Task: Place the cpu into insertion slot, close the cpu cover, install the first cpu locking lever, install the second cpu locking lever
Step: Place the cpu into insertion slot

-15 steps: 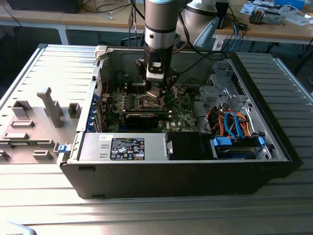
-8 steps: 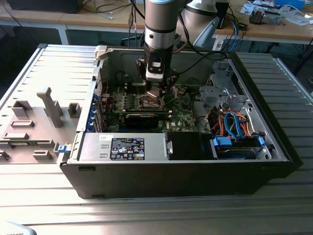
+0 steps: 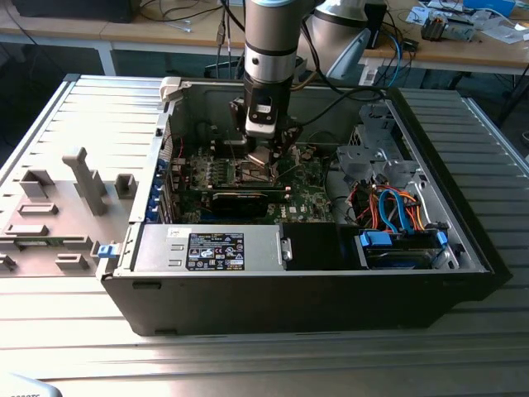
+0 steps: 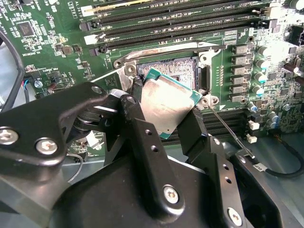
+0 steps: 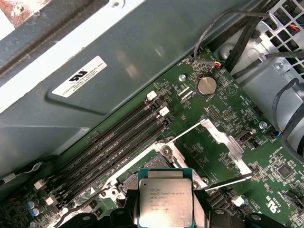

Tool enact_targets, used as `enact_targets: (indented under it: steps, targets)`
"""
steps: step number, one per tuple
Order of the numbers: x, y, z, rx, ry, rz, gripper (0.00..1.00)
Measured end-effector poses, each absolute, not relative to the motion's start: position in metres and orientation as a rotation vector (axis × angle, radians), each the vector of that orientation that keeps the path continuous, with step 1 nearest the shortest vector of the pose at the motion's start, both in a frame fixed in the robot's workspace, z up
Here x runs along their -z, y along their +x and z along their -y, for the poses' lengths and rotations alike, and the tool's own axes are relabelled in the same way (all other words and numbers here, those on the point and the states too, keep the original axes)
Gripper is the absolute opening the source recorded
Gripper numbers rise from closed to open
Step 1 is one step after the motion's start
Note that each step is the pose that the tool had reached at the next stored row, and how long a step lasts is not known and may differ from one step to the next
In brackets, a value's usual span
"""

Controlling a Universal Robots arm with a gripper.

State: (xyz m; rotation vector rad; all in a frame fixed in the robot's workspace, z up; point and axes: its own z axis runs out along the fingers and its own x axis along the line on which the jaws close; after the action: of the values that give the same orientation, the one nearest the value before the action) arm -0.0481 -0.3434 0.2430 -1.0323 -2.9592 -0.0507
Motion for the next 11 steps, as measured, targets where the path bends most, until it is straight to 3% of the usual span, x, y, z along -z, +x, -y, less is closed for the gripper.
enact_targets:
  steps: [11]
  targets:
    - [-0.2430, -0.0481, 0.3434, 0.051, -1.120, 2.928, 0.54]
